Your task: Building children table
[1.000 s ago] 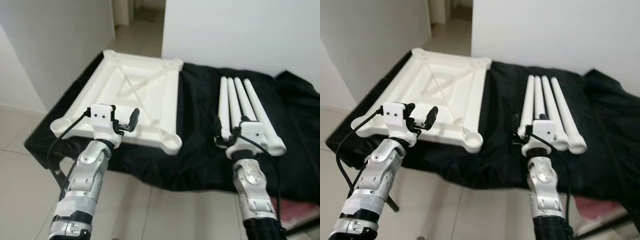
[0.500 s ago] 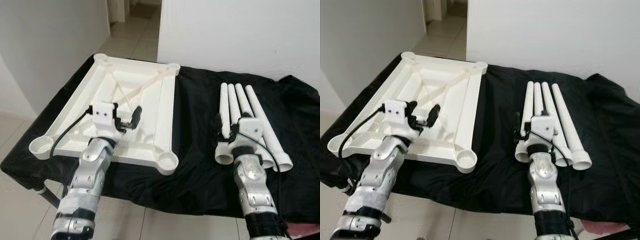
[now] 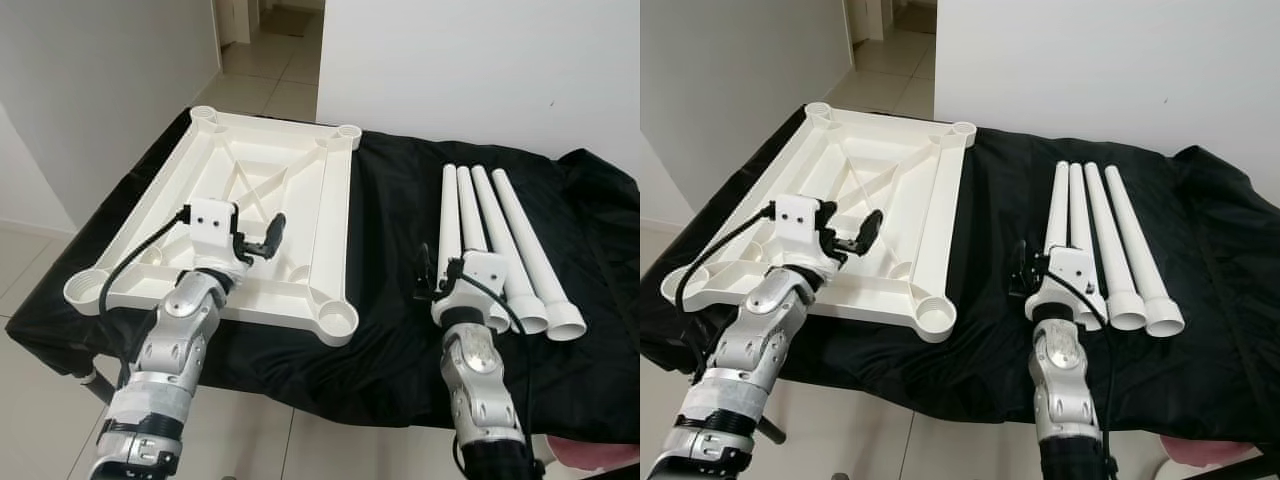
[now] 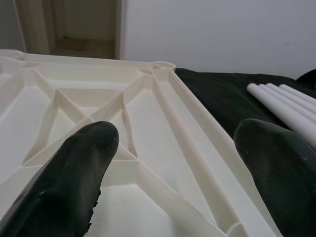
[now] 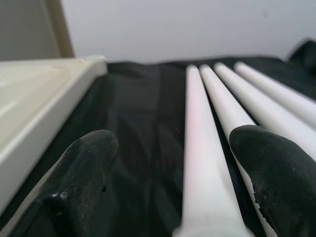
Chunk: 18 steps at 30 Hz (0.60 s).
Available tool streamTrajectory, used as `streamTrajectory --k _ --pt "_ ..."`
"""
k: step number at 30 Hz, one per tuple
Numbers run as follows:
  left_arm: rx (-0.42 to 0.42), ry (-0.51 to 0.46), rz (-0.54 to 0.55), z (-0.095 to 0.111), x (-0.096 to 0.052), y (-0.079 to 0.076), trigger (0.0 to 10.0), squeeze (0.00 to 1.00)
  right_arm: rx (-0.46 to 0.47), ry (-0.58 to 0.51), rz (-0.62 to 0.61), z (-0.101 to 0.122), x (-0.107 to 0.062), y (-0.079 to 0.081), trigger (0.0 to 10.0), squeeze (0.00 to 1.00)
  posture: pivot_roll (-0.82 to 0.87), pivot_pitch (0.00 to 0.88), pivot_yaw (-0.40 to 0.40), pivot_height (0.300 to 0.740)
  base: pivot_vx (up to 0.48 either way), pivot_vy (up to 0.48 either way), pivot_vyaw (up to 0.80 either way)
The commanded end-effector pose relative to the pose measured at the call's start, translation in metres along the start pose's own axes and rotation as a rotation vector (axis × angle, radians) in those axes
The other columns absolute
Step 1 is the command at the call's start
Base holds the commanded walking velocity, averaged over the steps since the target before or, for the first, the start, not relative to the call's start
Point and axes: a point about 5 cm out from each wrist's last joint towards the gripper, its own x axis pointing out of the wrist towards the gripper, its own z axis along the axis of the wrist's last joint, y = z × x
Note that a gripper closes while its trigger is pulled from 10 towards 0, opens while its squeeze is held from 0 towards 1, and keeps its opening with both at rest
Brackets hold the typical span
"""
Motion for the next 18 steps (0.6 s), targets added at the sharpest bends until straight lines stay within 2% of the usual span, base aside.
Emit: streamTrajectory --k 1,5,7,18 --pt "-0.018 0.016 -0.195 -0.001 -0.002 -0.013 10.0 0.00 0.002 0.021 -0.022 -0.003 -0.003 -0.001 10.0 0.00 -0.03 0.000 -0.020 0.740 0.000 0.000 0.00" --pt "-0.018 0.030 -0.234 -0.001 -0.005 -0.021 10.0 0.00 0.000 0.093 -0.044 -0.015 -0.011 -0.001 10.0 0.00 -0.02 0.000 -0.013 0.740 0.000 0.000 0.00" --pt "-0.060 0.033 -0.235 0.000 -0.005 -0.024 10.0 0.00 0.000 0.151 -0.040 -0.025 -0.011 -0.004 10.0 0.00 -0.02 0.000 -0.012 0.740 0.000 0.000 0.00" --pt "-0.095 0.019 -0.243 0.011 -0.007 -0.028 10.0 0.00 -0.030 0.197 -0.024 -0.030 0.005 -0.016 10.0 0.00 0.00 0.002 -0.020 0.740 0.000 0.000 0.00"
